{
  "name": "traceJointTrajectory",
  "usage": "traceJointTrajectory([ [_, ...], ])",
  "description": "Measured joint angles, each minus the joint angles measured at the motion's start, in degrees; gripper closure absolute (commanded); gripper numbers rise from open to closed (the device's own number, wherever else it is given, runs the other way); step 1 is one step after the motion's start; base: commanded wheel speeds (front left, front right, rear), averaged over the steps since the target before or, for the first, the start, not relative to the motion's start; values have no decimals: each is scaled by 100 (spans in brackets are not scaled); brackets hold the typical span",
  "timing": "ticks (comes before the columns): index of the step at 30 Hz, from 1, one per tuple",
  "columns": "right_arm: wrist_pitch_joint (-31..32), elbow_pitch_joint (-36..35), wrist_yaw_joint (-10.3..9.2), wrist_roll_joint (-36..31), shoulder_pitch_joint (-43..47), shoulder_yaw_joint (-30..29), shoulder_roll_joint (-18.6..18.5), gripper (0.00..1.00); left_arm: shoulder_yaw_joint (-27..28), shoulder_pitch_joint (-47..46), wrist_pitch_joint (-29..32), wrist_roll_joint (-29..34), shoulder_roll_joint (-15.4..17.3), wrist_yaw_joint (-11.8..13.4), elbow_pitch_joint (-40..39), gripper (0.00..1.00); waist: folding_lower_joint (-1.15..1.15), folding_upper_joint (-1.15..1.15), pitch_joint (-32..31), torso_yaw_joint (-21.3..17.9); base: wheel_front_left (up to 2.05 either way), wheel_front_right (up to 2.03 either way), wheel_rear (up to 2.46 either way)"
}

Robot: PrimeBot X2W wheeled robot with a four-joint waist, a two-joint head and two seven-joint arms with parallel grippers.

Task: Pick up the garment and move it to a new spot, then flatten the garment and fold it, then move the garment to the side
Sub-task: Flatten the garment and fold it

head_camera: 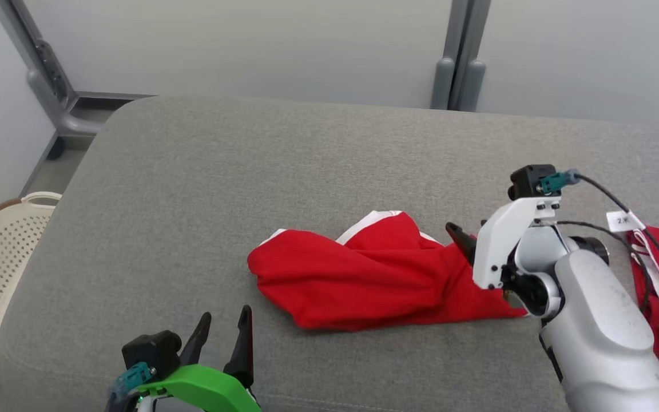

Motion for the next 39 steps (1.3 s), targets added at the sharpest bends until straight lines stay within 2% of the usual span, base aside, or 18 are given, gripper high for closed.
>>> traceJointTrajectory([
  [9, 702, 996, 0, -219, -1000, -391, -167, 0, -230, -177, 7, 207, -194, -149, 41, 0, 0, 0, 287, 513, 0, 0, 0],
  [14, 878, 1389, 0, -379, -1418, -568, -265, 0, -333, -292, 10, 267, -375, -231, 107, 0, 0, 0, 550, 755, 0, 0, 0],
  [27, 1156, 1982, 0, -318, -1740, -737, -236, 0, -307, -421, 1, 271, -631, -442, 326, 0, 0, 0, 1092, 1255, 0, 0, 0],
  [29, 1181, 2059, 0, -338, -1755, -772, -236, 3, -309, -426, 1, 272, -638, -458, 366, 0, 0, 0, 1139, 1290, 0, 0, 0],
  [30, 1181, 2085, 0, -377, -1770, -783, -237, 15, -313, -431, 1, 275, -649, -475, 383, 0, 0, 0, 1161, 1303, 0, 0, 0],
  [31, 1181, 2105, 0, -411, -1791, -779, -243, 50, -315, -439, 1, 277, -664, -477, 394, 0, 0, 0, 1178, 1314, 0, 0, 0],
  [33, 1135, 2123, 0, -437, -1837, -771, -243, 96, -321, -462, 1, 283, -690, -498, 421, 0, 0, 0, 1206, 1332, 0, 0, 0],
  [34, 1116, 2119, 0, -445, -1857, -754, -241, 100, -328, -476, 1, 283, -697, -502, 434, 0, 0, 0, 1215, 1335, 0, 0, 0],
  [39, 1010, 2103, 0, -421, -1908, -710, -237, 100, -327, -517, 1, 283, -731, -533, 481, 0, 0, 0, 1219, 1298, 0, 0, 0],
])
